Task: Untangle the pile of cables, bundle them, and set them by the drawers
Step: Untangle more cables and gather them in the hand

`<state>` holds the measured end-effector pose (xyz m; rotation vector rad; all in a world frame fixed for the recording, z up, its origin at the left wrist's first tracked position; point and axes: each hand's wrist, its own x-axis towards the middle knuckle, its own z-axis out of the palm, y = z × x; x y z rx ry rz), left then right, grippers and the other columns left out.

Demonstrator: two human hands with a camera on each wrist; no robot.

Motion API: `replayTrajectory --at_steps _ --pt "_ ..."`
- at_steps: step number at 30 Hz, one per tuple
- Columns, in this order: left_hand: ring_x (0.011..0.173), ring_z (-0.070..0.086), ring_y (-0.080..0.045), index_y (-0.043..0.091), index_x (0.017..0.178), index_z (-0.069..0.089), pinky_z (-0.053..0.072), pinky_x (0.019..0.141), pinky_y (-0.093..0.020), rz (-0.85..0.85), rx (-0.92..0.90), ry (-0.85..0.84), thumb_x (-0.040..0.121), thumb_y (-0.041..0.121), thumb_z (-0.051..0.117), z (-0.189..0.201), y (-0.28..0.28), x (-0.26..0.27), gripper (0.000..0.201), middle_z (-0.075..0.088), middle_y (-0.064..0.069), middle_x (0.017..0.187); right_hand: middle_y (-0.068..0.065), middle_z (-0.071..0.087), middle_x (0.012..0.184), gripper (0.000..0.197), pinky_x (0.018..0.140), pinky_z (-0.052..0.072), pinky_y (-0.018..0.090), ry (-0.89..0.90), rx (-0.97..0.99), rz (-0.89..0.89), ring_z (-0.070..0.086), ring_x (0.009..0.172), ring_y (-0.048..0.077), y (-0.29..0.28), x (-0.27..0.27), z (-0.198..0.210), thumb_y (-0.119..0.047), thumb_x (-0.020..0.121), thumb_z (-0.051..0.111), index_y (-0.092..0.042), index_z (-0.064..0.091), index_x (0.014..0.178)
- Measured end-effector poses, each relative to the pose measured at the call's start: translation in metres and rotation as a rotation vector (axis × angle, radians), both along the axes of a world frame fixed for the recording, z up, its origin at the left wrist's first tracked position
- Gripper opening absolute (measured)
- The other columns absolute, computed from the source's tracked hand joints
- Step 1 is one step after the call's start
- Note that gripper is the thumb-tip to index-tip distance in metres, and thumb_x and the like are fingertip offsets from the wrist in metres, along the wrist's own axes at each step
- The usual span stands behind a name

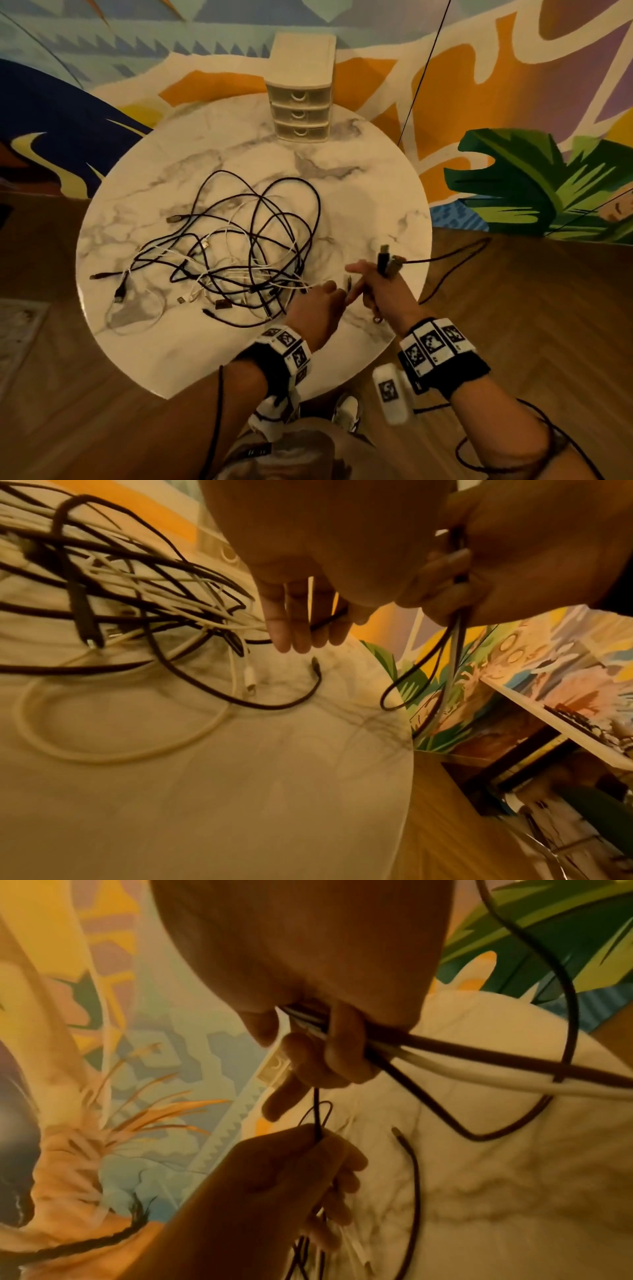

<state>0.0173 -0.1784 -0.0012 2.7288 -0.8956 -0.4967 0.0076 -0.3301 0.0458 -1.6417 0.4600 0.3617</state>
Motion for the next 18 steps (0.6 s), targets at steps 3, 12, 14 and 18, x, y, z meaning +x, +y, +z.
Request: replayTrajectory --at_steps 3,12,14,18 --pt "0.082 0.056 -0.023 0.018 0.109 0.054 0.039 0.061 -0.033 0.09 -0.084 0.033 0.098 0.029 0.037 0.0 0.005 -0.001 0.023 0.051 -0.002 0.098 0.008 0.065 0.058 0.032 0.044 0.031 0.023 0.101 -0.058 0.111 0.037 0.044 0.013 0.001 0.002 -0.01 -0.038 0.097 0.042 -0.018 0.068 0.099" --pt "0.141 0.018 -0.028 0.023 0.148 0.017 0.017 0.114 -0.044 0.12 0.137 0.013 0.095 0.03 0.041 -0.025 0.041 -0.014 0.059 0.012 -0.006 0.156 0.001 0.059 0.052 0.046 0.061 0.04 0.032 0.001 -0.321 0.044 0.051 0.048 0.011 -0.019 0.008 -0.014 -0.034 0.097 0.047 -0.008 0.066 0.064" --pt "0.144 0.01 -0.03 0.021 0.149 0.014 0.01 0.116 -0.048 0.086 0.221 -0.051 0.093 0.026 0.042 -0.033 0.064 -0.001 0.063 0.001 -0.007 0.159 -0.002 0.058 0.05 0.041 0.058 0.037 0.029 -0.021 -0.276 -0.032 0.048 0.042 0.004 -0.028 0.011 -0.008 -0.031 0.098 0.047 -0.014 0.064 0.065" --pt "0.143 0.017 -0.032 0.023 0.15 0.01 0.017 0.114 -0.046 0.155 0.279 -0.034 0.094 0.037 0.039 -0.041 0.104 0.03 0.064 0.01 -0.007 0.158 0.001 0.055 0.051 0.038 0.045 0.036 0.02 -0.069 -0.186 -0.199 0.042 0.035 0.002 -0.042 0.007 0.006 -0.028 0.099 0.046 -0.011 0.061 0.069"
